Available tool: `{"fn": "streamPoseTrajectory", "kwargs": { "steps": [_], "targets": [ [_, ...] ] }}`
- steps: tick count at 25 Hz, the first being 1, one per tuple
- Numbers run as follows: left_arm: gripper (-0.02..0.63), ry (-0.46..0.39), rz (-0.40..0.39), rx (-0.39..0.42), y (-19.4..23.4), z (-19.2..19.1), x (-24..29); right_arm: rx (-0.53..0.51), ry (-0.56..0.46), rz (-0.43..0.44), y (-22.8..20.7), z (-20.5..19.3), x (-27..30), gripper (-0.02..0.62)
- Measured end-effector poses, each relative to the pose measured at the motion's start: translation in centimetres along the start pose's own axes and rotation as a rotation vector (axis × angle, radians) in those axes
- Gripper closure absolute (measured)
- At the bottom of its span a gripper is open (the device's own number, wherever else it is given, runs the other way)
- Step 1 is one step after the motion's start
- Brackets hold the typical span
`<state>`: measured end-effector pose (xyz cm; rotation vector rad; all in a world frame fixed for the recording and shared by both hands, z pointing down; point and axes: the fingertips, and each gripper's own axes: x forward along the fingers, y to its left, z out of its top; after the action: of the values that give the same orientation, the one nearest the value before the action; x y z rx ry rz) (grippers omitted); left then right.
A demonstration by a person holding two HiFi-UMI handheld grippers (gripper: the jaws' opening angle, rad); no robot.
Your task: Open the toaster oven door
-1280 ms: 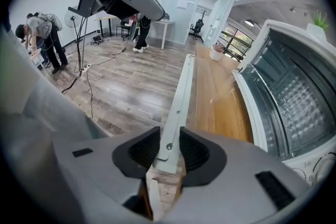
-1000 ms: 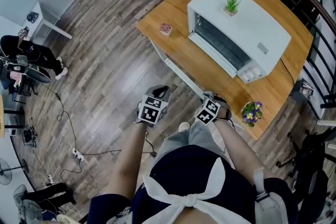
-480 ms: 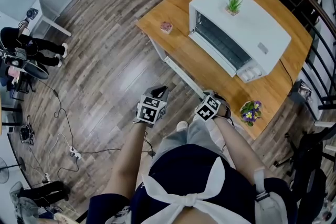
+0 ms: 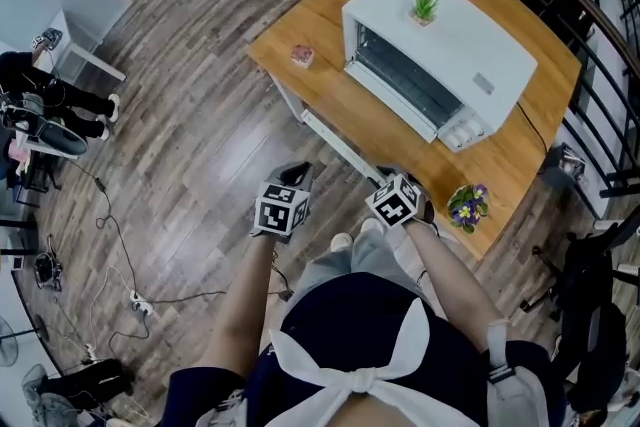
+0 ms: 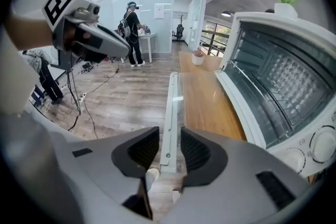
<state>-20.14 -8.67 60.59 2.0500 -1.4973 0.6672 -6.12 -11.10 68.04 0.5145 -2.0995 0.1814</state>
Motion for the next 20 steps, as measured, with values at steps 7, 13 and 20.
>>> {"fn": "streamPoseTrajectory", "kwargs": {
  "steps": [7, 13, 20],
  "targets": [
    [0.574, -0.048, -0.016, -0.017, -0.6, 1.5, -0.3, 0.061, -0.113, -0.028, -0.7, 2.4, -2.9, 0.477],
    [0.577, -0.098, -0.025, -0.019, -1.5, 3.3, -0.8, 0.098, -0.216, -0.056, -1.2, 4.8, -5.7, 0.516],
    [0.577, -0.163, -0.031, -0.049, -2.9, 5.2, -1.0, 0.118, -0.319, -0.103, -1.9, 7.0, -8.5, 0.565]
  ]
}}
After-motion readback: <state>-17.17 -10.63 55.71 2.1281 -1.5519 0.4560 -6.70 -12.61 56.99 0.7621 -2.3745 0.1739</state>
